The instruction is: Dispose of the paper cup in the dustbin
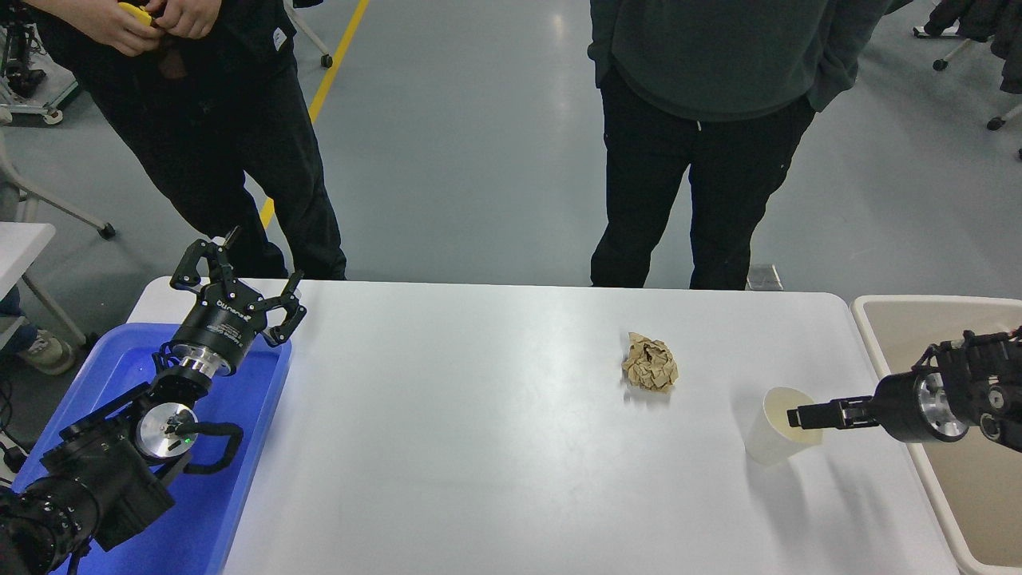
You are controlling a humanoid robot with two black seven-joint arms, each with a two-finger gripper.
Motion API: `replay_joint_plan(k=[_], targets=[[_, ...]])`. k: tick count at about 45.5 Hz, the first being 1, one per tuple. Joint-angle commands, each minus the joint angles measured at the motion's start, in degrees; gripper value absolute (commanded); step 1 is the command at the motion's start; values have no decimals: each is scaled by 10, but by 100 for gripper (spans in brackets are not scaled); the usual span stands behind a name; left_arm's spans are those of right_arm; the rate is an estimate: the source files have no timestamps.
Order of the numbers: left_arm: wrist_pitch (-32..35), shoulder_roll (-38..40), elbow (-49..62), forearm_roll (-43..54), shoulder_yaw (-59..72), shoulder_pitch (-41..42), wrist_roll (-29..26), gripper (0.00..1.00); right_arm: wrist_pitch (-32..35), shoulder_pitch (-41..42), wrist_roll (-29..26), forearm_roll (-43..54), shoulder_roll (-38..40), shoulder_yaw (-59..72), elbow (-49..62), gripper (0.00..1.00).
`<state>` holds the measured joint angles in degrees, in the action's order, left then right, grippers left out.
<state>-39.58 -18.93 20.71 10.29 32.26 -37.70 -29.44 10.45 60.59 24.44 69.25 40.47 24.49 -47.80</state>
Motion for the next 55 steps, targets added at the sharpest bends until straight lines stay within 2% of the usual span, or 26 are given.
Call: replay_joint_plan(k=[1,6,15,17,22,28,55], targets=[[0,0,0,1,0,0,0,100,-15,-22,0,-5,-38,0,52,98],[0,-1,0,0,0,0,0,100,-17,-23,0,-11,-48,0,65,96],[-1,0,0,0,0,0,0,100,-17,-24,0,-11,-51,2,79,78],[-1,-1,0,1,0,0,0,100,-17,-24,0,-11,-51,2,79,67],[-1,-1,0,1,0,0,0,100,-15,-25,0,-10,-51,16,78,27],[-1,0,0,0,0,0,0,100,-15,-24,0,-11,-51,31,79,2],[-1,0,0,0,0,0,0,100,-17,-23,1,-13,-50,21,77,0]])
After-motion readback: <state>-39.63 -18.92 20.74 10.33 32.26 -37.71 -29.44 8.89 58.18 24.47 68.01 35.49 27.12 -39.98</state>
